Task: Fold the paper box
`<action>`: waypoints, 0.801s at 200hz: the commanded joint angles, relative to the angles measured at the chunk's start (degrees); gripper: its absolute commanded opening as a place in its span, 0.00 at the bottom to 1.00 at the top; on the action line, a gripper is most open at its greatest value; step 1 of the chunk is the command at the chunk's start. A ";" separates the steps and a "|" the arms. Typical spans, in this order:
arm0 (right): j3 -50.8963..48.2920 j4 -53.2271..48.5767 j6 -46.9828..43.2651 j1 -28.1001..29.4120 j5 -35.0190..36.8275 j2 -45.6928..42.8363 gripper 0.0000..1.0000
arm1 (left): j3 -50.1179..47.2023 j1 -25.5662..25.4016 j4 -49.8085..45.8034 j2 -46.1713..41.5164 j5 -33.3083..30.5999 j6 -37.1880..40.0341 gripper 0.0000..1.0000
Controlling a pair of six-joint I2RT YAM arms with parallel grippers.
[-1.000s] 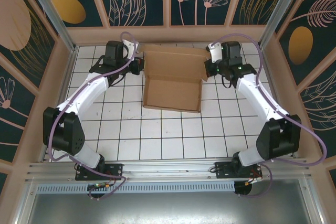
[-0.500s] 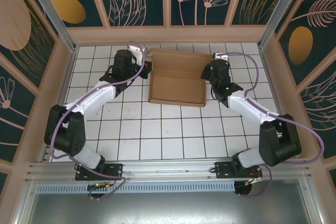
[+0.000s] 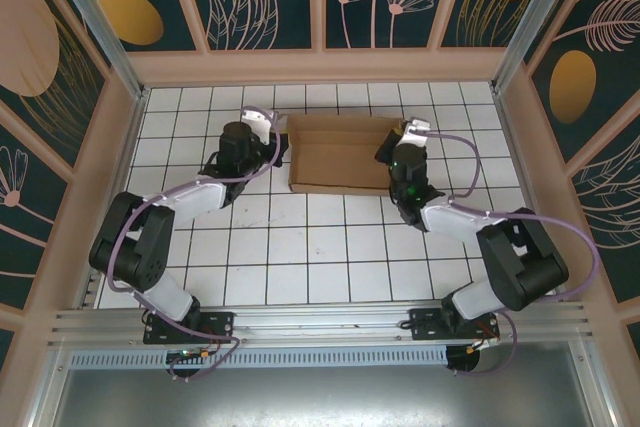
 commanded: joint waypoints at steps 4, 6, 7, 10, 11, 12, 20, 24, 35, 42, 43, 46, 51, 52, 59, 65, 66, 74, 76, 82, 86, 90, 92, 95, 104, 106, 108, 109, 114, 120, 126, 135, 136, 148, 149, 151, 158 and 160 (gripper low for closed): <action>-2.73 14.74 -0.81 1.15 2.07 1.40 0.00 | -2.07 -0.42 7.38 1.56 -0.43 -2.55 0.00; -2.96 15.14 -0.92 1.17 2.01 1.51 0.00 | -2.19 -0.43 7.56 1.62 -0.43 -2.53 0.00; -3.07 15.34 -0.95 1.22 2.00 1.60 0.00 | -2.30 -0.45 7.69 1.65 -0.43 -2.55 0.00; -3.47 16.05 -1.11 1.25 1.87 1.72 0.00 | -2.57 -0.46 7.99 1.67 -0.51 -2.50 0.00; -3.59 16.28 -1.22 1.26 1.84 1.79 0.00 | -2.67 -0.46 8.08 1.71 -0.51 -2.53 0.00; -3.69 16.61 -1.32 1.26 1.83 1.87 0.00 | -2.76 -0.46 8.21 1.74 -0.56 -2.59 0.00; -4.60 18.52 -1.91 1.39 1.70 2.30 0.00 | -3.47 -0.51 9.01 1.82 -0.93 -2.49 0.00; -5.17 19.60 -2.23 1.44 1.67 2.62 0.00 | -3.83 -0.47 9.34 1.93 -0.96 -2.31 0.00; -7.02 23.34 -3.10 1.53 0.90 3.48 0.00 | -4.71 -0.46 10.11 2.10 -1.61 -2.20 0.00; -8.22 25.85 -3.19 1.61 0.65 4.28 0.00 | -5.52 -0.46 11.01 2.19 -1.58 -2.19 0.00; -8.42 26.14 -3.19 1.62 0.57 4.43 0.00 | -5.64 -0.46 11.17 2.20 -1.53 -2.20 0.00; -8.86 27.09 -3.16 1.62 0.25 4.83 0.00 | -6.00 -0.46 11.57 2.28 -1.49 -2.23 0.00; -9.50 28.18 -2.99 1.62 -0.04 5.40 0.00 | -6.34 -0.46 11.99 2.36 -1.64 -2.49 0.00; -9.60 28.36 -2.91 1.66 -0.04 5.48 0.00 | -6.40 -0.46 12.06 2.37 -1.65 -2.57 0.00; -10.09 28.77 -2.34 1.79 -0.03 6.02 0.00 | -6.90 -0.49 12.33 2.52 -1.70 -2.93 0.00; -10.42 29.27 -2.37 1.79 -0.34 6.35 0.00 | -7.42 -0.59 12.81 2.50 -1.71 -2.98 0.00; -10.54 29.43 -2.38 1.79 -0.41 6.35 0.00 | -7.51 -0.62 12.95 2.53 -1.73 -2.99 0.00; -11.26 30.98 -2.71 2.58 -0.35 6.88 0.00 | -8.44 -1.02 13.79 2.47 -2.37 -2.72 0.00; -11.49 31.51 -2.89 2.89 -0.35 6.99 0.00 | -8.60 -1.17 14.04 2.40 -2.47 -2.58 0.00; -12.20 33.05 -3.39 3.16 -1.00 7.36 0.00 | -9.37 -1.54 14.69 2.30 -2.82 -1.98 0.00; -12.73 34.22 -3.90 3.32 -1.49 7.56 0.00 | -9.86 -1.79 15.10 2.22 -3.09 -1.60 0.00; -13.27 35.33 -4.41 3.49 -1.53 7.72 0.00 | -10.23 -1.96 15.39 2.19 -3.29 -1.36 0.00; -13.53 35.82 -4.61 3.69 -1.44 7.72 0.00 | -10.41 -2.09 15.51 2.18 -3.39 -1.27 0.00; -13.86 36.41 -4.92 3.79 -1.23 7.80 0.00 | -10.67 -2.21 15.69 2.12 -3.51 -1.05 0.00; -14.52 37.45 -5.64 4.21 -1.36 7.66 0.02 | -11.14 -2.54 15.90 2.19 -4.05 -0.73 0.00; -14.63 37.58 -5.77 4.20 -1.53 7.58 0.04 | -11.23 -2.61 15.90 2.18 -4.10 -0.65 0.00; -14.75 37.60 -5.85 4.24 -1.66 7.53 0.07 | -11.27 -2.69 15.91 2.19 -4.29 -0.57 0.00; -14.81 37.60 -5.88 4.29 -1.73 7.42 0.08 | -11.28 -2.72 15.95 2.20 -4.38 -0.55 0.00; -15.01 37.52 -6.14 4.42 -1.98 7.04 0.14 | -11.60 -2.83 16.04 2.17 -4.78 -0.49 0.00; -15.38 37.51 -6.36 4.61 -2.77 6.54 0.22 | -11.94 -2.97 16.16 2.20 -5.30 -0.44 0.00; -15.82 37.52 -6.80 4.77 -3.64 5.95 0.32 | -12.15 -3.01 16.32 2.27 -5.79 -0.31 0.00; -16.79 37.45 -7.12 5.08 -4.60 4.62 0.46 | -12.47 -3.10 16.38 2.35 -6.27 -0.19 0.00; -16.89 37.48 -7.17 5.10 -4.69 4.43 0.47 | -12.49 -3.10 16.41 2.41 -6.34 -0.19 0.00; -18.73 37.12 -7.72 5.46 -6.13 2.06 0.62 | -12.76 -3.11 16.43 2.55 -6.75 0.14 0.00; -18.91 37.14 -7.78 5.43 -6.24 1.87 0.63 | -12.77 -3.11 16.43 2.55 -6.80 0.15 0.00; -19.24 37.07 -7.85 5.51 -6.42 1.36 0.65 | -12.78 -3.10 16.43 2.51 -6.86 0.16 0.00; -20.67 36.53 -7.84 5.73 -6.87 -0.37 0.70 | -12.86 -3.10 16.52 2.64 -7.07 0.22 0.00; -20.98 36.23 -7.86 5.79 -6.88 -0.98 0.71 | -12.85 -3.10 16.52 2.66 -7.17 0.24 0.00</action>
